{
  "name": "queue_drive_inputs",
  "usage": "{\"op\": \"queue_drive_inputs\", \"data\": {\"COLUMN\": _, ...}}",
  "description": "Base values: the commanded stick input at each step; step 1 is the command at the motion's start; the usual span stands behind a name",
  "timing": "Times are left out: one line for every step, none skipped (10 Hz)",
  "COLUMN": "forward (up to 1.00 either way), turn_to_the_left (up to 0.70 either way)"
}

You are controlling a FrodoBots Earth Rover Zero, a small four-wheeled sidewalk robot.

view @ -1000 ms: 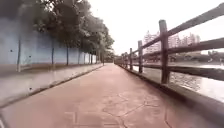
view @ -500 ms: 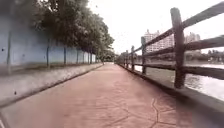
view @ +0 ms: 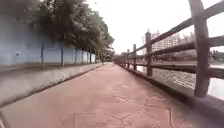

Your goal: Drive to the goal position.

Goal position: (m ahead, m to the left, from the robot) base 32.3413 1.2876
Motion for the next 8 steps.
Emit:
{"op": "queue_drive_inputs", "data": {"forward": 0.98, "turn_to_the_left": 0.00}}
{"op": "queue_drive_inputs", "data": {"forward": 0.98, "turn_to_the_left": 0.00}}
{"op": "queue_drive_inputs", "data": {"forward": 0.98, "turn_to_the_left": 0.00}}
{"op": "queue_drive_inputs", "data": {"forward": 0.98, "turn_to_the_left": 0.00}}
{"op": "queue_drive_inputs", "data": {"forward": 0.98, "turn_to_the_left": 0.00}}
{"op": "queue_drive_inputs", "data": {"forward": 0.98, "turn_to_the_left": 0.00}}
{"op": "queue_drive_inputs", "data": {"forward": 0.98, "turn_to_the_left": 0.00}}
{"op": "queue_drive_inputs", "data": {"forward": 0.98, "turn_to_the_left": 0.00}}
